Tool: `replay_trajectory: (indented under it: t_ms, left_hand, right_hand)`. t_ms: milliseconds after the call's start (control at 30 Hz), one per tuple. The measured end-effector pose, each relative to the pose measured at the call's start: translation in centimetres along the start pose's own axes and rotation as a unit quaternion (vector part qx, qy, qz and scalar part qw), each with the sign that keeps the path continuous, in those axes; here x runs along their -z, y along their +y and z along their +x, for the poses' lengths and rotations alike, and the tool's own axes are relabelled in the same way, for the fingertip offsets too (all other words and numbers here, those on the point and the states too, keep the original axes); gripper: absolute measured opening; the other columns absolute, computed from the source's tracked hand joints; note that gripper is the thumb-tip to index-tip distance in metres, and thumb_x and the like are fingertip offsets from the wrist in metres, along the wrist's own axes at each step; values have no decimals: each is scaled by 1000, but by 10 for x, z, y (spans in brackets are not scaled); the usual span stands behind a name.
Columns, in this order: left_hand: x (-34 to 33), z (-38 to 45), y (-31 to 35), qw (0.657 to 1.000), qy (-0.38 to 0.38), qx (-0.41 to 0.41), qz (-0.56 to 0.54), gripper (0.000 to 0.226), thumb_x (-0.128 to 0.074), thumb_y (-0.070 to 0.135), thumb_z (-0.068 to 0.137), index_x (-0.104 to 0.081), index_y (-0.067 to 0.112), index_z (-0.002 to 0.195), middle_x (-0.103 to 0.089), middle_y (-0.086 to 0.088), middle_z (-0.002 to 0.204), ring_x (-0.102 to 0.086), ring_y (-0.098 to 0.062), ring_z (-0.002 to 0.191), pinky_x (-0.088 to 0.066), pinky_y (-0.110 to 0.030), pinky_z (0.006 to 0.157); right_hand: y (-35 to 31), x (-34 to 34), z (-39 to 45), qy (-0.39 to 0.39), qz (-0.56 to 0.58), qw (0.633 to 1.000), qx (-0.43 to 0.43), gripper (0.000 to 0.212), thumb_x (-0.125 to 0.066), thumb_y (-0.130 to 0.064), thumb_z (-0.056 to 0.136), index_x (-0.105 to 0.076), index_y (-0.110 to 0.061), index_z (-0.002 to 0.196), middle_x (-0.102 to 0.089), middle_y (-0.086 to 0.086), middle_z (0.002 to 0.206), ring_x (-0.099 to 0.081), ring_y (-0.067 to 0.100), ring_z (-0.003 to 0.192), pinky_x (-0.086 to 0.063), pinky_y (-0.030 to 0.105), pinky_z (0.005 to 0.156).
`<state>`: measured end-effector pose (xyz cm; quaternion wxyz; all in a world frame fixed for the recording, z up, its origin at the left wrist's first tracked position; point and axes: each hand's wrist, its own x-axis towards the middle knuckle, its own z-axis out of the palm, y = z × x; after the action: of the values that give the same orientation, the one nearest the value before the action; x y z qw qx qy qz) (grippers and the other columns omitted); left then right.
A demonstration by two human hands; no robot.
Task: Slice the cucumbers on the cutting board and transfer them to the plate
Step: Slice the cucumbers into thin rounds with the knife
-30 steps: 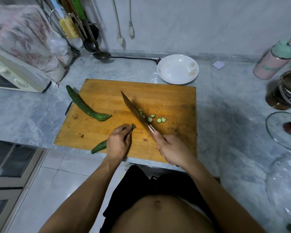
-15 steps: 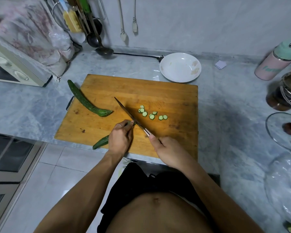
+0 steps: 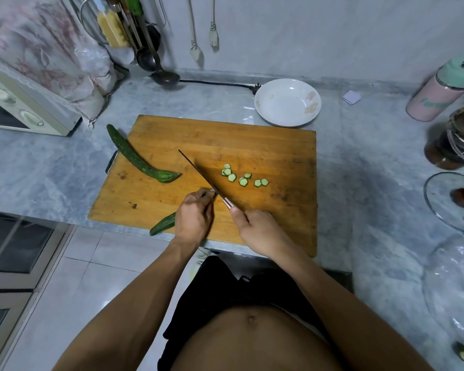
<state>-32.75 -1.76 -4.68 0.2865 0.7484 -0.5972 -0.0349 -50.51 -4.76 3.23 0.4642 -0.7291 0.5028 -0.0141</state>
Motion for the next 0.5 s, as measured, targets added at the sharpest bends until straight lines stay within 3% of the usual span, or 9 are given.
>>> replay_trajectory:
  t_ms: [167,334,501]
  left_hand:
    - [-1,-1,-4,1000,-13,-6,-20,24,-58,7,92,-71,9,112,-69,-3,113,-63,-29,95,-56,-36,69]
    - [2,0,-3,1000,-10,8,-23,21,-61,8,91,-73,8,108,-70,-8,113,-66,-29,96,-57,-33,75]
    - [0,0,-5,1000,-8,10,-20,21,-62,8,90,-74,8,108,-69,-8,115,-66,-28,98,-57,-34,76]
  right_hand:
    - [3,10,1,-5,36,999,-4,65,-28,-55,103,-54,-7,69,-46,4,60,-45,20,54,-31,33,54]
    - [6,19,-3,4,45,999,-3,57,-27,-52,104,-48,-25,58,-46,0,57,-46,15,51,-33,28,52]
    - [10,17,-9,-10,59,998,3,63,-28,-58,101,-54,-11,70,-48,4,60,-44,16,48,-36,30,57]
